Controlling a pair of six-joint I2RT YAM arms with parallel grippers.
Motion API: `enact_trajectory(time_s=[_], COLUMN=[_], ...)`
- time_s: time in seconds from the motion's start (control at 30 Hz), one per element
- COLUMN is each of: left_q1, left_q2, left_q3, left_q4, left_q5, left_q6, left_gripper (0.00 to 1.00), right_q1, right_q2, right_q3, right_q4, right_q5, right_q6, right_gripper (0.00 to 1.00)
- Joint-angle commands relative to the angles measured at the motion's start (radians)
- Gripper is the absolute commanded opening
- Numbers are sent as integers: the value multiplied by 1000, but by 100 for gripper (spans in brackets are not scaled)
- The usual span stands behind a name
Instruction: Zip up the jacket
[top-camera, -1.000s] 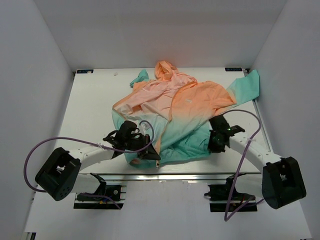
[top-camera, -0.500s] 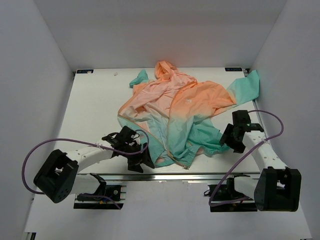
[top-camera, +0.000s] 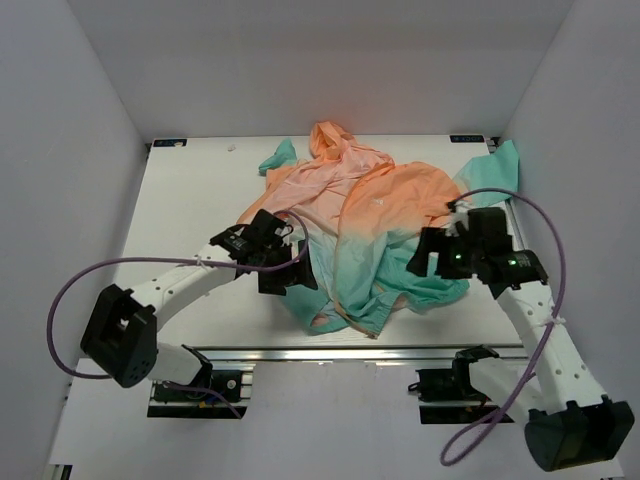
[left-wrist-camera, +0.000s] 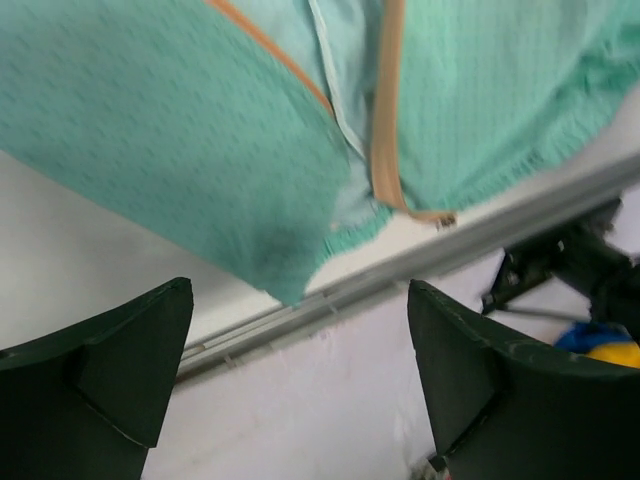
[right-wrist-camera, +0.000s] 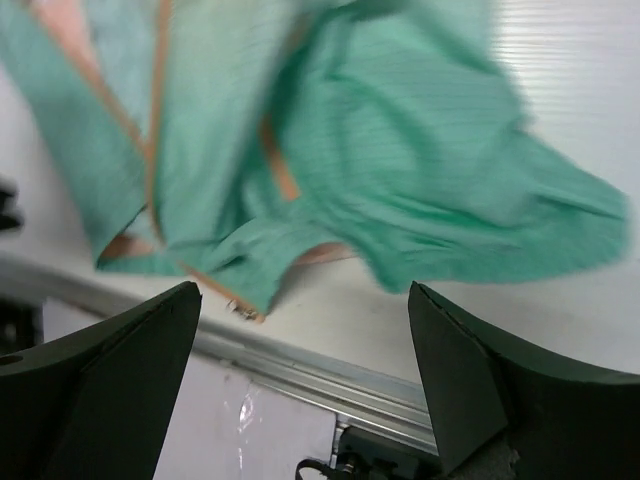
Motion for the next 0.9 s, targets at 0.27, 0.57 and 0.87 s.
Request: enact_trajectory(time_s=[0.27,0.57,0.87], left_q1=[50,317,381], left_q2=[127,231,633], left_q3=[158,325,749], left_q4=[-82,-149,-323], left_q5=[-251,-419,-652], left_q6=[13,86,105], left_gripper=[98,98,91], right_q1=[502,677,718], right_q2=[225,426,679], right_q3=[-121,92,198], right_q4=[346,371,429], right_q5=[-132,-70,-34], right_q6=[130,24,124], right_gripper=[89,89,89])
